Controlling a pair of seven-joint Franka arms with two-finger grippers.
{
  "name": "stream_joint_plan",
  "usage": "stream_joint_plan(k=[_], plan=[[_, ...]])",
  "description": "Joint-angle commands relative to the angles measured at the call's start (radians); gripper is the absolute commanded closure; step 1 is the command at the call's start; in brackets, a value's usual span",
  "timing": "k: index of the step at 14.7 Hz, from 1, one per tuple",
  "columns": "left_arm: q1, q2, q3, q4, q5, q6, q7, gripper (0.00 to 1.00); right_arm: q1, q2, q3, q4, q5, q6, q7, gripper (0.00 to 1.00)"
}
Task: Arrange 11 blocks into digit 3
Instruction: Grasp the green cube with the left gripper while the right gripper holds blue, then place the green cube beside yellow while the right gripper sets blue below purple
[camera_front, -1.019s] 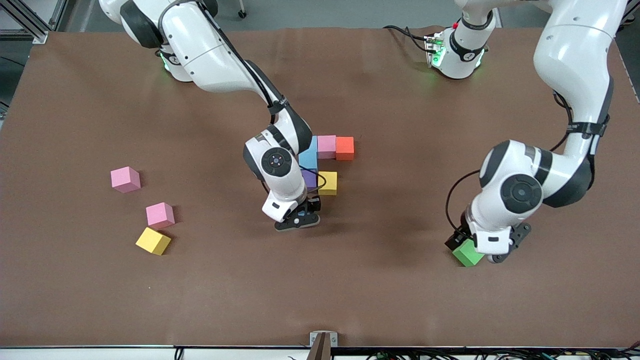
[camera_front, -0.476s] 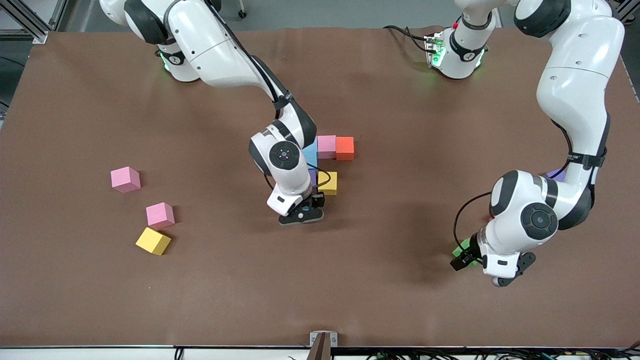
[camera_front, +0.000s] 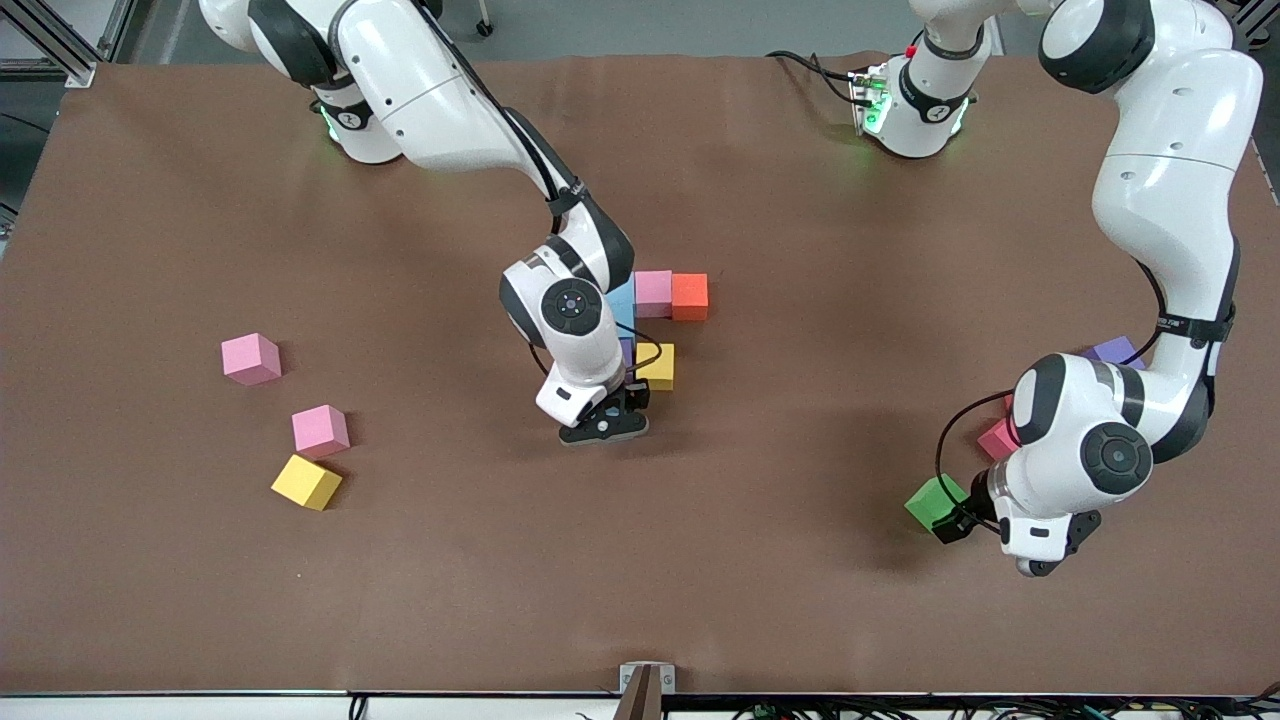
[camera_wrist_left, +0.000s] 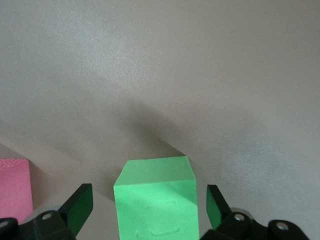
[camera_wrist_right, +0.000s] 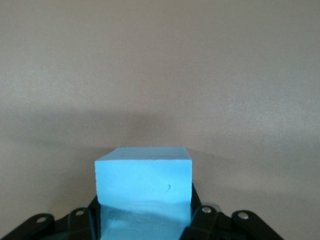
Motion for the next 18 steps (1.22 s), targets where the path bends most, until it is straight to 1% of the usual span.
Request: stream_joint_plan(k=[1, 3, 4, 6, 7, 8, 10, 12, 13, 15, 17, 18], plan=[[-0.01, 0.016, 0.007, 0.02, -0.021, 0.008, 0.018, 0.0, 0.019, -0.019, 0.0, -0.074, 0.0, -0.011, 0.025, 0.91], [-0.01, 0.028, 0.009, 0.015, -0.047, 0.008, 0.021, 0.01, 0.02, -0.019, 0.001, -0.075, 0.0, -0.012, 0.026, 0.91], [-0.01, 0.03, 0.009, 0.012, -0.065, 0.008, 0.021, 0.13, 0.022, -0.019, 0.001, -0.077, 0.001, -0.012, 0.026, 0.91], [-0.018, 0.014, 0.007, 0.005, -0.092, 0.005, -0.031, 0.59, 0.025, -0.019, 0.003, -0.085, 0.001, -0.011, 0.038, 0.91], [-0.013, 0.005, 0.002, 0.0, -0.104, -0.004, -0.095, 0.76, 0.026, -0.018, 0.003, -0.086, 0.001, -0.011, 0.055, 0.91], [-0.016, -0.005, -0.002, -0.012, -0.104, -0.015, -0.172, 0.85, 0.026, -0.018, 0.004, -0.086, 0.001, -0.011, 0.061, 0.91], [-0.034, -0.06, -0.011, -0.038, -0.104, -0.071, -0.263, 0.88, 0.029, -0.018, 0.006, -0.086, 0.003, -0.011, 0.066, 0.91], [-0.038, -0.111, -0.056, -0.038, -0.104, -0.165, -0.356, 0.87, 0.031, -0.018, 0.007, -0.086, 0.003, -0.011, 0.089, 0.91], [-0.041, -0.131, -0.083, -0.038, -0.104, -0.2, -0.442, 0.87, 0.036, -0.018, 0.007, -0.086, 0.003, -0.012, 0.09, 0.91], [-0.041, -0.139, -0.145, -0.049, -0.099, -0.228, -0.67, 0.87, 0.04, -0.018, 0.007, -0.086, 0.003, -0.027, 0.091, 0.91], [-0.039, -0.156, -0.198, -0.089, -0.092, -0.23, -0.854, 0.87, 0.042, -0.019, 0.007, -0.088, 0.003, -0.041, 0.092, 0.91], [-0.039, -0.163, -0.214, -0.106, -0.092, -0.228, -0.92, 0.87, 0.043, -0.021, 0.007, -0.089, 0.003, -0.047, 0.092, 0.91]])
